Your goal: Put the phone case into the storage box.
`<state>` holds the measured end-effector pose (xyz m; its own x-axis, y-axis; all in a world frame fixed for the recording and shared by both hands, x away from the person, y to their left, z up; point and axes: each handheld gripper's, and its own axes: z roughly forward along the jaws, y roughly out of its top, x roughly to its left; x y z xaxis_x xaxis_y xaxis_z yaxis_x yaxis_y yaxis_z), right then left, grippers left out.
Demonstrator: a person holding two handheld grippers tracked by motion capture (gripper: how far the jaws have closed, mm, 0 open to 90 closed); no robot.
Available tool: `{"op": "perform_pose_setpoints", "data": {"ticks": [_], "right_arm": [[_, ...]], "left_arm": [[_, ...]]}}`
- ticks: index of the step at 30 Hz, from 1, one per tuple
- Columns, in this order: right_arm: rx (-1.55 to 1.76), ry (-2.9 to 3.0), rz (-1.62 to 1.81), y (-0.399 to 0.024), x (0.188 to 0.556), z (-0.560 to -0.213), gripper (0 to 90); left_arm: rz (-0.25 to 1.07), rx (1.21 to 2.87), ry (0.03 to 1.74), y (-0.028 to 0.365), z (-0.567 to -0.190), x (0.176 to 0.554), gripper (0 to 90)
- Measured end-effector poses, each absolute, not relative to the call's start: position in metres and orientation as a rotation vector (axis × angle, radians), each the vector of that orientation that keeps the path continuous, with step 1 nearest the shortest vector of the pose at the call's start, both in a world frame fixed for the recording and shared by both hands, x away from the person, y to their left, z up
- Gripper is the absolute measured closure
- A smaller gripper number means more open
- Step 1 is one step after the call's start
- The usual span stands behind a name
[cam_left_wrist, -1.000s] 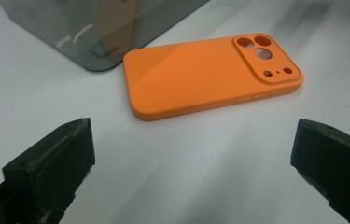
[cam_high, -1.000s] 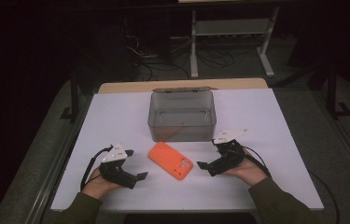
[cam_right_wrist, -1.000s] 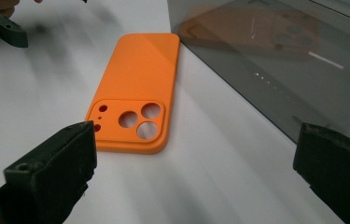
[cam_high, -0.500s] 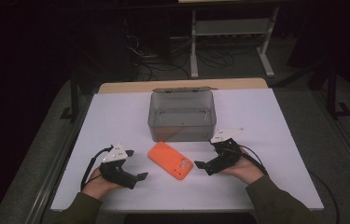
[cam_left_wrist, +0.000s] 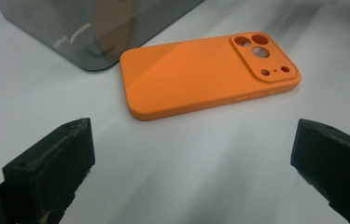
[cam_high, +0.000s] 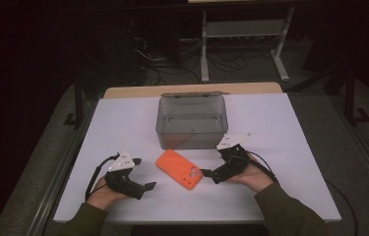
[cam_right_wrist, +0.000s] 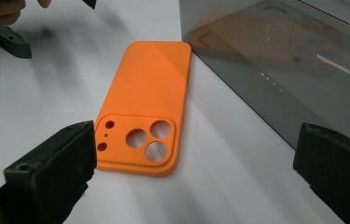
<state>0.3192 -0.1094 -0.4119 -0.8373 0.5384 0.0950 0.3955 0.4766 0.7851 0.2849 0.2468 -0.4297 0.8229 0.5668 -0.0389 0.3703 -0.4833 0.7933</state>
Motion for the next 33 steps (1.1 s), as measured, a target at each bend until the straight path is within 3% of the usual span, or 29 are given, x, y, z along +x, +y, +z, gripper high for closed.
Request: {"op": "perform_pose_setpoints", "data": {"ticks": [33], "right_arm": [[0.802,2.576,1.303,-0.093,0.326,-0.411,0.0]], "left_arm": [[0.285,2.129,0.682,0.246,-0.429,0.284,0.0]]}}
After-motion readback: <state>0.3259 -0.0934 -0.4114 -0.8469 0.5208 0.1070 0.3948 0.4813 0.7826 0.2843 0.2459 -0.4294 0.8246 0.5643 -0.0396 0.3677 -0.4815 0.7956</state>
